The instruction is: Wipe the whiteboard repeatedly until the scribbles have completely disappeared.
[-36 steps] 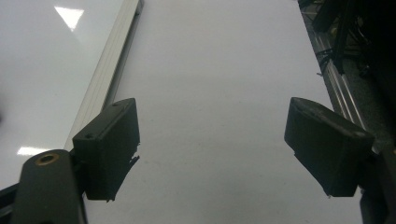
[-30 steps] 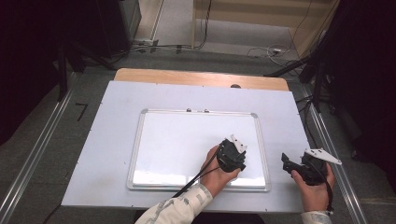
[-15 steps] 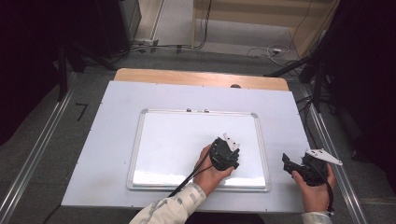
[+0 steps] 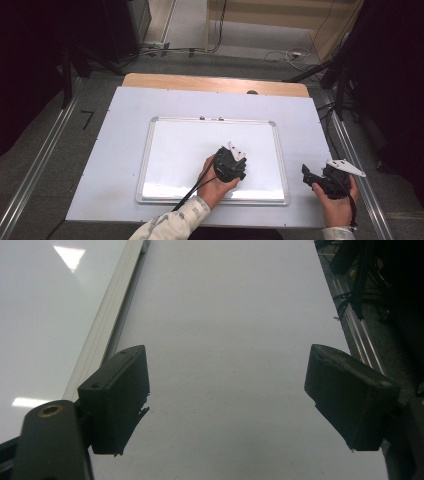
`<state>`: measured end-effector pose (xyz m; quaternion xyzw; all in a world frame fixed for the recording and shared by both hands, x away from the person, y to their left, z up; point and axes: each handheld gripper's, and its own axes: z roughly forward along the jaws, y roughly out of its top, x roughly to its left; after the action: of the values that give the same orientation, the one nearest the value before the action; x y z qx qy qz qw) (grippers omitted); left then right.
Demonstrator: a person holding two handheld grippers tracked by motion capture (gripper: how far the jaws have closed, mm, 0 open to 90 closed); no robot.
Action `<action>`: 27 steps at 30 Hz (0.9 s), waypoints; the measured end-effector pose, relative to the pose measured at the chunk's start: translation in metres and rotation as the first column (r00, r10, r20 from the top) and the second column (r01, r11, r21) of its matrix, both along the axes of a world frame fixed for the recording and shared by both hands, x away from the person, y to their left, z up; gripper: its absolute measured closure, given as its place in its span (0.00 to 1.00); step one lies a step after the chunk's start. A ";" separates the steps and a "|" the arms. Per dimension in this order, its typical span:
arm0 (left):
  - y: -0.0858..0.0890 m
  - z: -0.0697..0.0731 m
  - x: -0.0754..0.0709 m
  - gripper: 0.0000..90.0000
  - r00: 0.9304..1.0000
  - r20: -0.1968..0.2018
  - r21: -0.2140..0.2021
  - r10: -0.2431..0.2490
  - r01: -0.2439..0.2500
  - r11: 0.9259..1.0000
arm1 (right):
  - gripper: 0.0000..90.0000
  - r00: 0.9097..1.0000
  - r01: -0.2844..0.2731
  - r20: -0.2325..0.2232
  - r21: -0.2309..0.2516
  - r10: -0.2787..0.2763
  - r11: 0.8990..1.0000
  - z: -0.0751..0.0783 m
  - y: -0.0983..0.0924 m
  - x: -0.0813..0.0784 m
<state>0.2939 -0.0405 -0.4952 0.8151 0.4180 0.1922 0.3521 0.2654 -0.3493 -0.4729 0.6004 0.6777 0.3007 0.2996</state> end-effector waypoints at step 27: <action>0.071 -0.001 -0.009 0.46 0.997 -0.005 -0.007 0.076 -0.076 0.997 | 0.18 1.000 -0.002 -0.004 -0.008 0.002 1.000 -0.001 0.001 0.001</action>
<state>0.2846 0.0303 -0.4961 0.7979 0.4500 0.2020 0.3464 0.2661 -0.3479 -0.4740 0.5993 0.6799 0.2972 0.3004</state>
